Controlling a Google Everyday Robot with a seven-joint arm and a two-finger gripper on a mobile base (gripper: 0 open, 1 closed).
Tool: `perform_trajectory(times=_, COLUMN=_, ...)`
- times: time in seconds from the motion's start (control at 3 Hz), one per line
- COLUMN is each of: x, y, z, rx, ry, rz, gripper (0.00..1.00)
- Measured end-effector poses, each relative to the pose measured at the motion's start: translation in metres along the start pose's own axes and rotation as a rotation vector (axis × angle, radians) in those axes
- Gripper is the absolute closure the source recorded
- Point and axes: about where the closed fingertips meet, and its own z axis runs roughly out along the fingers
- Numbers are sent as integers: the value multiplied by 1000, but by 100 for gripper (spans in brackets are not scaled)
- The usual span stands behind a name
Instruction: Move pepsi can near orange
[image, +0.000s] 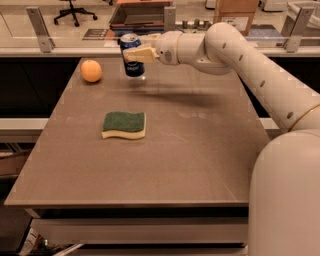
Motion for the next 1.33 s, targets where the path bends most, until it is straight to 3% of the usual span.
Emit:
perform_trajectory(times=0.33, x=22, y=13, z=29, rx=-13, ry=32, rz=13, gripper=100)
perform_trajectory(times=1.0, x=23, y=19, z=45, rx=-52, ry=42, rz=8, gripper=100)
perform_trajectory(times=1.33, x=23, y=21, z=47, rx=-56, ry=41, rz=8, gripper=83)
